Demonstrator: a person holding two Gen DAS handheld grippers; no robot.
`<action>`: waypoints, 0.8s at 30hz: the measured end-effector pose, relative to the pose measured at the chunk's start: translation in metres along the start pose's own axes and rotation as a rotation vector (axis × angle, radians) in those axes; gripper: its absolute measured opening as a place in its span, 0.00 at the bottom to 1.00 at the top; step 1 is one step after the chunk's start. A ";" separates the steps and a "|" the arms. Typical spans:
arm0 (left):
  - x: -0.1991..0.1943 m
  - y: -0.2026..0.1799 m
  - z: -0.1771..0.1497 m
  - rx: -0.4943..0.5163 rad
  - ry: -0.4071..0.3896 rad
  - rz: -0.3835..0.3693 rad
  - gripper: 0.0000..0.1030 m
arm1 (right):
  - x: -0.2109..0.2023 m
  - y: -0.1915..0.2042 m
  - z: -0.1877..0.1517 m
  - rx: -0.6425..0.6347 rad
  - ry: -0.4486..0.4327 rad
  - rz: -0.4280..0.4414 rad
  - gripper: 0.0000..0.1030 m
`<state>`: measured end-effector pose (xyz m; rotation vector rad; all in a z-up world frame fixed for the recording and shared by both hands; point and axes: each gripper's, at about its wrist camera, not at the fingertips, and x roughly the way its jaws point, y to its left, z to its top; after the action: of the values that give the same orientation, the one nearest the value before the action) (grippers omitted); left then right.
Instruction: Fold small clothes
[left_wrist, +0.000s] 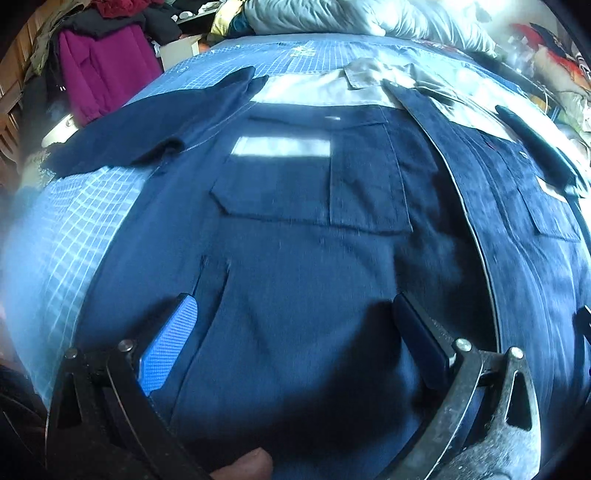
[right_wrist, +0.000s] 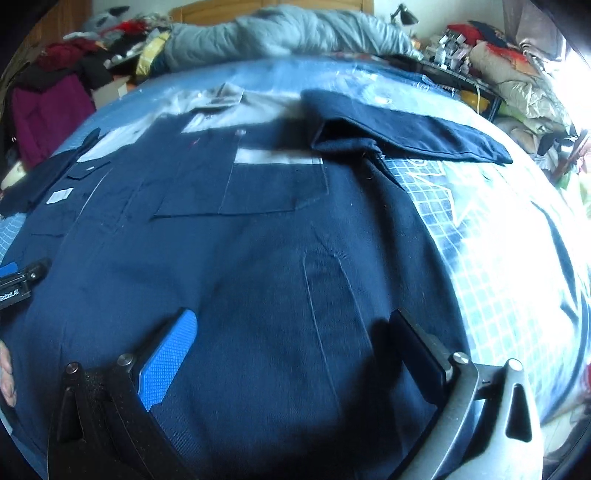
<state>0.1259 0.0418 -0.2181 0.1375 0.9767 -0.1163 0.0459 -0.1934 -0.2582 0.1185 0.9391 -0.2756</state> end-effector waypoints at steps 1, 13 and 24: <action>-0.003 0.000 -0.003 0.003 -0.012 -0.002 1.00 | -0.002 0.000 -0.003 -0.003 -0.008 0.004 1.00; -0.013 -0.003 -0.008 0.029 -0.016 0.011 1.00 | -0.006 -0.002 -0.003 -0.035 -0.005 0.034 1.00; -0.124 -0.037 0.000 0.071 -0.166 0.009 1.00 | -0.064 0.016 0.002 -0.146 -0.009 0.008 1.00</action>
<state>0.0509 0.0097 -0.1173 0.1947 0.8067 -0.1516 0.0162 -0.1668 -0.2055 -0.0133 0.9466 -0.1991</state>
